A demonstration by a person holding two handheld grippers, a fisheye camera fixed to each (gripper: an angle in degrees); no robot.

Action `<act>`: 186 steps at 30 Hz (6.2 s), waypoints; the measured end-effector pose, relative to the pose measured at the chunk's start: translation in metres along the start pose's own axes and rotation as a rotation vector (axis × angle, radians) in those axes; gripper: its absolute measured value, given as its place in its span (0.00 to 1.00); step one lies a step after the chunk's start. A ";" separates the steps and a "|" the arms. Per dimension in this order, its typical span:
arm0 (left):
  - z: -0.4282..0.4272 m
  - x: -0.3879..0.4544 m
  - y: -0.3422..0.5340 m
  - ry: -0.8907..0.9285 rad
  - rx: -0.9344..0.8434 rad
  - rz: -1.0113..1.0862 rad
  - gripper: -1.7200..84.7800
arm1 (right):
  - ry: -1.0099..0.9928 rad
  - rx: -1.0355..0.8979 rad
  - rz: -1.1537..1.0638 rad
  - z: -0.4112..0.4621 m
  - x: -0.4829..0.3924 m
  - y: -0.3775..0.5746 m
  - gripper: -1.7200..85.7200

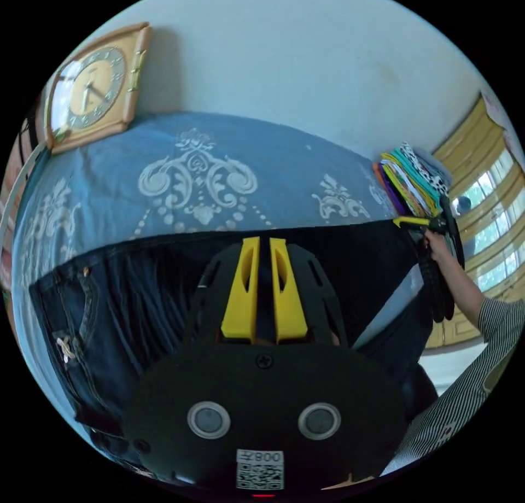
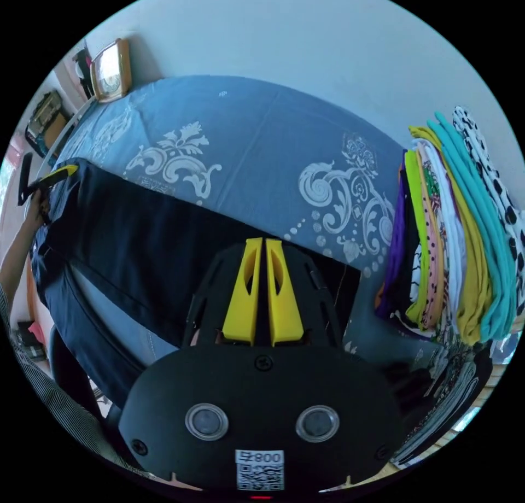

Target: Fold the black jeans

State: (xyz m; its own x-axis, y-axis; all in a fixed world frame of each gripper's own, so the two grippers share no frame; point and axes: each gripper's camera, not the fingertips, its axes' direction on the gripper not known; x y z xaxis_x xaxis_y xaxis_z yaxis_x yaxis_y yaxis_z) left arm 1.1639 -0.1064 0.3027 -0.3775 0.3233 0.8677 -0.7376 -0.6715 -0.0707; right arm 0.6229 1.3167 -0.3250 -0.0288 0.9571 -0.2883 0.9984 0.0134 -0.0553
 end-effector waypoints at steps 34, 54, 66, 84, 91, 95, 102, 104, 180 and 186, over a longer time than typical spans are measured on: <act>-0.135 0.040 0.239 -0.039 -0.118 -0.294 0.03 | -0.388 -0.100 -0.321 -0.057 -0.208 0.185 0.02; -0.055 0.277 0.307 0.161 -0.410 0.095 0.07 | 0.043 -0.454 0.190 -0.073 -0.158 0.401 0.11; -0.044 0.375 0.333 -0.063 -0.377 0.107 0.04 | 0.079 -0.442 0.141 -0.064 -0.189 0.419 0.11; -0.019 0.471 0.348 -0.180 -0.387 0.093 0.04 | 0.122 -0.618 0.120 -0.047 -0.221 0.393 0.10; -0.010 0.493 0.346 -0.208 -0.406 0.136 0.04 | 0.127 -0.625 0.110 -0.053 -0.232 0.383 0.10; -0.007 0.494 0.346 -0.169 -0.393 0.142 0.04 | 0.132 -0.621 0.077 -0.059 -0.240 0.376 0.10; -0.002 0.484 0.341 -0.087 -0.387 0.167 0.03 | 0.141 -0.639 0.043 -0.069 -0.252 0.358 0.10; 0.001 0.476 0.337 -0.037 -0.403 0.140 0.03 | 0.133 -0.686 0.052 -0.071 -0.254 0.345 0.10; -0.336 -0.155 0.267 -0.240 -0.196 -0.530 0.03 | -0.791 -0.027 -0.590 -0.538 -0.556 -0.140 0.11; -0.405 -0.170 0.282 -0.346 -0.012 -0.495 0.03 | -0.684 0.034 -0.790 -0.573 -0.638 -0.143 0.13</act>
State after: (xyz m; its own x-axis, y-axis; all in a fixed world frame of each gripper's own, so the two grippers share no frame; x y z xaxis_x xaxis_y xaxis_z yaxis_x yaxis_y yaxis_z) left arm 0.7935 -0.0809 -0.0642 0.2147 0.3580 0.9087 -0.7864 -0.4884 0.3782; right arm 0.5271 0.8705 0.4149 -0.7051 0.3113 -0.6371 0.6815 0.5458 -0.4875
